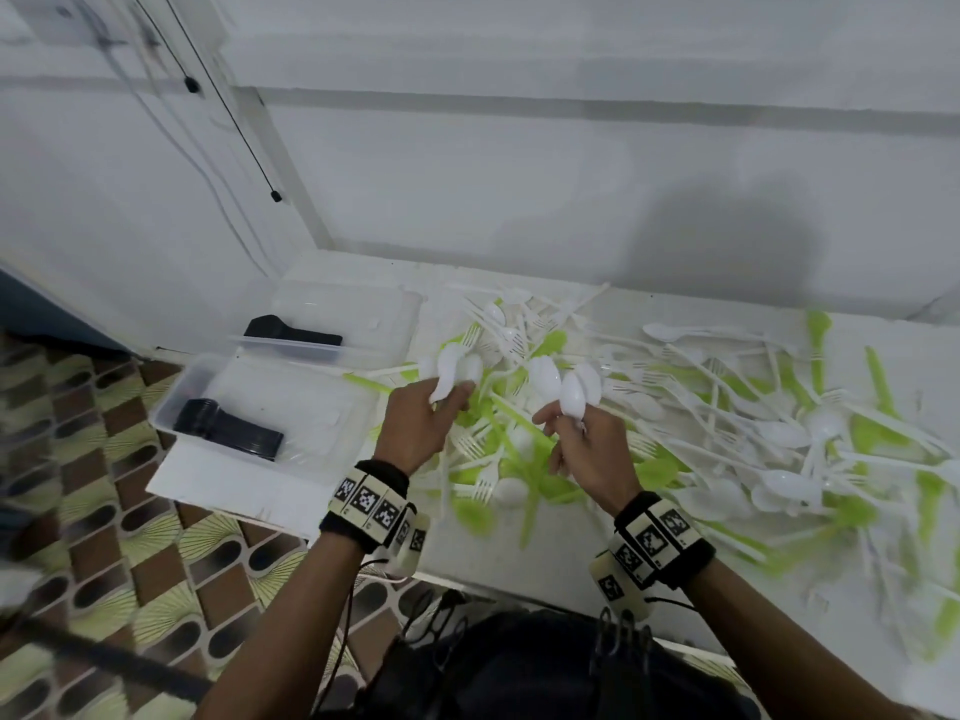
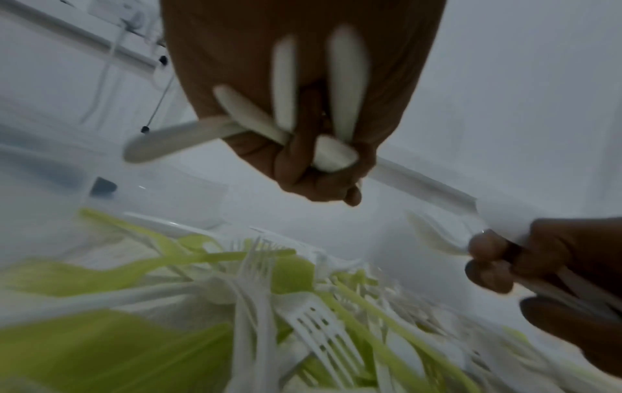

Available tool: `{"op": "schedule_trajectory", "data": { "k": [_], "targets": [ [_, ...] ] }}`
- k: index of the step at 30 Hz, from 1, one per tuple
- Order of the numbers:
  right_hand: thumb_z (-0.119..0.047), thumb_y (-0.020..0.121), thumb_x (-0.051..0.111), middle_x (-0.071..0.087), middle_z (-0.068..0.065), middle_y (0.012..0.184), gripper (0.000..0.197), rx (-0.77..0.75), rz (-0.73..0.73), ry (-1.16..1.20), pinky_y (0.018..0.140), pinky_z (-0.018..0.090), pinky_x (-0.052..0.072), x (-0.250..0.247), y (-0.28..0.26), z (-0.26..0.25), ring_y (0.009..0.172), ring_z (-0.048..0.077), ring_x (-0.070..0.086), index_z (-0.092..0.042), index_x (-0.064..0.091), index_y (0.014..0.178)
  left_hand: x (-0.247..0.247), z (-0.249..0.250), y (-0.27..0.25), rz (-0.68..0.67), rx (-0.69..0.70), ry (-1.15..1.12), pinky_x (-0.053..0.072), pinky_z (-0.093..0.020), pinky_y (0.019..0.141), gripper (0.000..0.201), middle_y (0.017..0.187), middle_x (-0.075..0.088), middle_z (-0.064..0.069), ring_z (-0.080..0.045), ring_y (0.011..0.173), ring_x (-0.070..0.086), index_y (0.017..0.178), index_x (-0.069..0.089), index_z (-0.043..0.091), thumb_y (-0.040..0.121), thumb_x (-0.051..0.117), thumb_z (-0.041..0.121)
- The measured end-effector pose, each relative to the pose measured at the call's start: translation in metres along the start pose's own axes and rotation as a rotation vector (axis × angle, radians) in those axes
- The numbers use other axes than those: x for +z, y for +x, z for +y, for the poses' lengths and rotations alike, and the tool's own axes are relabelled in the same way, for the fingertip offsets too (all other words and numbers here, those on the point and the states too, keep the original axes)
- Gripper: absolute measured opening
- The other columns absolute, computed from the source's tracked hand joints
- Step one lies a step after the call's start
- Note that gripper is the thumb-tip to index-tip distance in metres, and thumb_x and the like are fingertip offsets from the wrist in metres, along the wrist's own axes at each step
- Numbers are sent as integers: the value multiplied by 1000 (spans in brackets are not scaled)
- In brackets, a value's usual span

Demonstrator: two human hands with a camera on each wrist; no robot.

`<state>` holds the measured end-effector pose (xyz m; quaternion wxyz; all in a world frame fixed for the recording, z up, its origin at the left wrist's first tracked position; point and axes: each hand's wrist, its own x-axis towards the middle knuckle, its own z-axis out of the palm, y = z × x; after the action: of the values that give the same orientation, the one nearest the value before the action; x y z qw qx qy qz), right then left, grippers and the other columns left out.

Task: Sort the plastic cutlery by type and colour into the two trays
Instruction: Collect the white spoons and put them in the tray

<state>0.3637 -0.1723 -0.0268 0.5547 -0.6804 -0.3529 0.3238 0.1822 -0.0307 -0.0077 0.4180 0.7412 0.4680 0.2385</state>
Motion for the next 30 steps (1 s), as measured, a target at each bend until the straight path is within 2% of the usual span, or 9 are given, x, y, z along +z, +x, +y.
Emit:
{"op": "schedule_trajectory", "data": {
  "k": [4,7,11,14,17,21,23,27,30],
  "targets": [
    [-16,89,54,59,-9,58,24,-185,-93,-211,50,22,39,12,-8,9,45,7,50,-21,76,81,-16,-11,3,16,-38,-99,45,-25,48,26,74,72,-8,-12,39,51,86,76,6,95,71,30],
    [-23,87,61,70,-13,73,17,-305,-185,-391,61,22,48,23,-15,13,62,4,61,-24,78,87,-26,-16,6,110,-90,-162,43,-19,47,22,77,73,-2,-15,37,53,84,72,0,88,80,20],
    [-38,87,65,74,3,85,24,-435,-351,-632,60,32,52,45,-23,21,73,25,67,-19,76,97,-38,-23,13,219,-116,-144,43,-18,49,31,65,60,1,-15,38,59,84,63,0,81,86,21],
    [-37,84,67,68,14,107,36,-434,-457,-927,59,40,52,64,-26,25,80,38,66,-12,68,110,-49,-24,16,228,-112,-187,43,-22,51,25,54,57,4,-15,38,53,79,64,11,83,84,25],
    [-29,80,71,64,14,106,28,-397,-502,-1103,49,37,47,77,-27,22,68,38,64,-10,66,100,-53,-21,12,174,-90,-182,42,-19,50,19,49,57,-15,-14,42,49,80,68,19,90,77,32],
    [-20,61,82,60,7,79,26,-383,-489,-1151,37,26,26,85,-19,20,45,30,56,-14,65,79,-51,-28,8,144,-98,-174,42,-18,49,16,48,58,-9,-13,41,51,84,71,20,93,74,32],
    [-18,68,79,60,9,82,22,-393,-455,-1156,42,29,26,86,-14,21,54,34,59,-11,66,84,-51,-33,7,139,-107,-172,42,-18,50,18,49,59,-7,-12,41,52,87,72,15,93,73,32],
    [-26,93,62,62,14,107,24,-335,-455,-1044,64,41,42,78,-4,12,95,38,61,-11,65,112,-53,-34,6,143,-92,-189,42,-16,51,20,50,60,0,-12,42,52,90,73,10,94,73,30],
    [-36,93,63,66,8,96,20,-263,-399,-870,68,38,44,70,-1,-5,90,29,60,-17,66,102,-57,-33,11,154,-75,-254,44,-18,52,15,59,61,8,-15,44,52,95,72,6,91,76,20]
  ]
}}
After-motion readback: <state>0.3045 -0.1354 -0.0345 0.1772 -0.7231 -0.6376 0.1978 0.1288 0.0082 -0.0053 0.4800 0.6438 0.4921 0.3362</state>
